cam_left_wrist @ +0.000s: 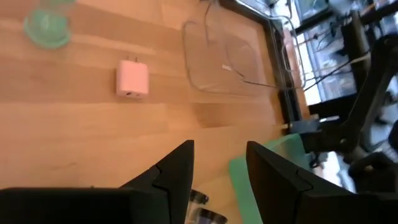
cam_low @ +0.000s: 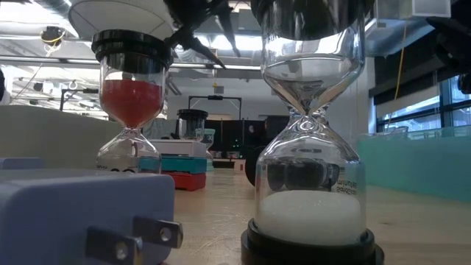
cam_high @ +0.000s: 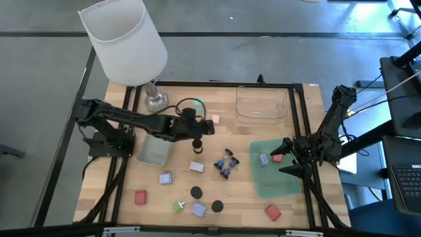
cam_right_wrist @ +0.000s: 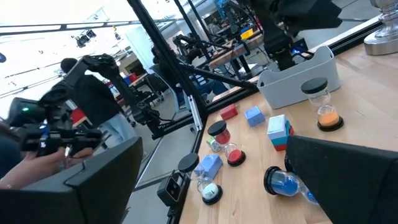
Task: Pick & Place Office items
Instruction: Put the orange hourglass into the gray bin
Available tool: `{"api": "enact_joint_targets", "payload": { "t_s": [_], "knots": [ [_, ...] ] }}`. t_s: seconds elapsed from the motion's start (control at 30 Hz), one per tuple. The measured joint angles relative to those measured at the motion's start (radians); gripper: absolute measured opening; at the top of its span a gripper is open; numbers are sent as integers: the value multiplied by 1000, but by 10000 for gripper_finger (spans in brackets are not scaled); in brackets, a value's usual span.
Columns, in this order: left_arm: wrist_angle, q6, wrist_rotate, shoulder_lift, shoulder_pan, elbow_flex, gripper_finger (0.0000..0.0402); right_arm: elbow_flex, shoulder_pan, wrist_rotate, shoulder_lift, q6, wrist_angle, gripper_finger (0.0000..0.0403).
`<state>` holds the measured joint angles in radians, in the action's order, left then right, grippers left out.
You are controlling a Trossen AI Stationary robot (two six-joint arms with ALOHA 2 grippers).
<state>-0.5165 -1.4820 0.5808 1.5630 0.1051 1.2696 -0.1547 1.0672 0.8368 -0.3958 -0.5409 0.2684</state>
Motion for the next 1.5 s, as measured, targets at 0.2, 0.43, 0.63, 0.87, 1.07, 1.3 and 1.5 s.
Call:
{"api": "enact_joint_targets", "payload": {
  "t_s": [0.2, 0.43, 0.63, 0.87, 1.07, 1.3, 1.5],
  "knots": [
    [-264, -9, -50, 110, 0, 152, 144, 0, 0, 0, 0, 0, 0, 400],
    [-366, -17, -117, 161, -2, 206, 185, 0, 0, 0, 0, 0, 0, 400],
    [-448, -38, -165, 161, 3, 206, 255, 0, 0, 0, 0, 0, 0, 400],
    [-498, -94, -190, 161, 6, 206, 337, 0, 0, 0, 0, 0, 0, 400],
    [-512, -94, -192, 178, 5, 205, 382, 0, 0, 0, 0, 0, 0, 400],
    [-551, -131, -221, 240, 2, 206, 399, 0, 0, 0, 0, 0, 0, 400],
    [-547, -137, -310, 293, -27, 205, 400, 0, 0, 0, 0, 0, -3, 400]
  ]
}}
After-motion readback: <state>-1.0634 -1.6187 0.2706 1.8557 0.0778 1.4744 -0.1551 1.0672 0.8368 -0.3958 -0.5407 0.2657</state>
